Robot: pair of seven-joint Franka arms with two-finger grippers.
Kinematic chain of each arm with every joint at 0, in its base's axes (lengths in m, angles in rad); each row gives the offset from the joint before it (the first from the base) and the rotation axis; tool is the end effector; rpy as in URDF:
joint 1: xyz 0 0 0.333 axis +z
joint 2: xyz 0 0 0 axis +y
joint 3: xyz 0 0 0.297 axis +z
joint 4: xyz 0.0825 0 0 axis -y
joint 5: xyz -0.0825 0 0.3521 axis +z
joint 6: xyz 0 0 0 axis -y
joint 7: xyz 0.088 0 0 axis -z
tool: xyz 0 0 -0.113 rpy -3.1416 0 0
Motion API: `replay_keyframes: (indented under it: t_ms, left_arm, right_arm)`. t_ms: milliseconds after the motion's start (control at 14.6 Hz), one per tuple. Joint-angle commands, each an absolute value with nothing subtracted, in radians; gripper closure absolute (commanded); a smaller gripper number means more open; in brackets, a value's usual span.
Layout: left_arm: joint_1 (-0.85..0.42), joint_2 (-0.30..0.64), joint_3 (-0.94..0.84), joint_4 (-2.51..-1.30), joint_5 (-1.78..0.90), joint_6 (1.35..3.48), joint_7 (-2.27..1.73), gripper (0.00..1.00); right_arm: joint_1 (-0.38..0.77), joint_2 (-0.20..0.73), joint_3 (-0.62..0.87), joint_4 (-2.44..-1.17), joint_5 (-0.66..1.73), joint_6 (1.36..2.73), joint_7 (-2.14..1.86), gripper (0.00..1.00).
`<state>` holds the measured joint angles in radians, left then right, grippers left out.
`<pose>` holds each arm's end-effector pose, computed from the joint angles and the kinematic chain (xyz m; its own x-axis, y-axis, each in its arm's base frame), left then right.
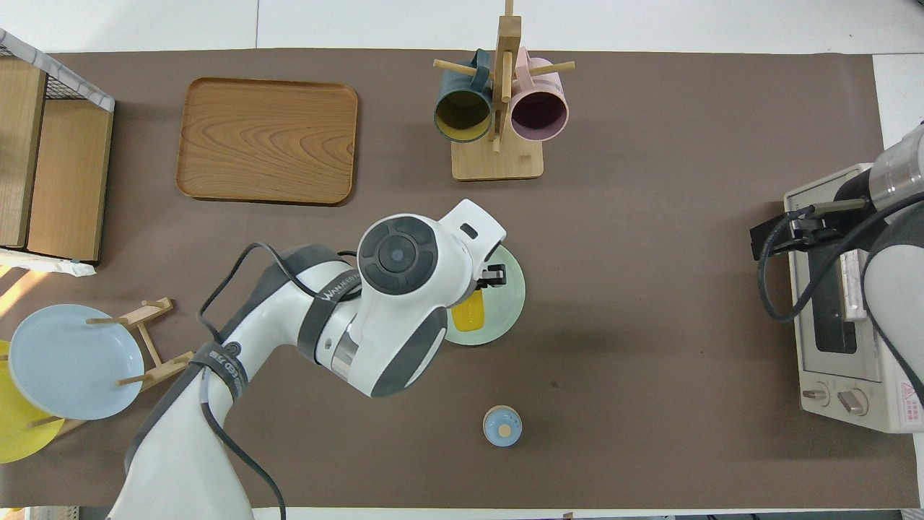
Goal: Put corn in oven
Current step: 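Carry the corn with the left gripper and lower it onto the green plate, then open the left gripper and withdraw while the right gripper reaches the oven door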
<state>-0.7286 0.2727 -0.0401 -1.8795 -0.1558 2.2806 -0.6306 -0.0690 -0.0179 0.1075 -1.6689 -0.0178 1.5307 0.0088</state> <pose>0.4298 -0.4200 0.3720 0.9991 -0.0405 0.0146 -0.0425 -0.9819 0.1845 0.5083 0.0179 0.5627 0.9924 0.0285 -0.1199 0.0312 -0.9993 0.0207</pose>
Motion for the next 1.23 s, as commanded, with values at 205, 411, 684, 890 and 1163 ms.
replay_keyframes:
  t_ms: [205,411,684,890,1163]
  left_arm:
    - [-0.801,0.307,-0.018,-1.986,-0.167,2.431,-0.67,1.0]
    - [-0.799,0.307,-0.018,-1.991,-0.167,2.437,-0.669,1.0]
    - [-0.79,0.307,-0.017,-2.0,-0.166,2.437,-0.657,0.84]
    - [-0.788,0.307,-0.015,-2.0,-0.163,2.43,-0.657,0.0]
    - [-0.715,0.24,-0.014,-1.979,-0.158,2.326,-0.577,0.0]
  right_arm:
    - [-0.175,-0.066,0.095,-1.791,0.005,1.652,-0.14,1.0]
    - [-0.204,-0.08,0.092,-1.919,-0.038,1.793,-0.141,1.0]
    - [-0.258,-0.058,0.092,-2.003,-0.095,1.917,-0.141,1.0]
    - [-0.267,-0.051,0.092,-2.008,-0.144,1.919,-0.164,1.0]
    - [-0.287,-0.048,0.094,-2.054,-0.183,1.943,-0.207,1.0]
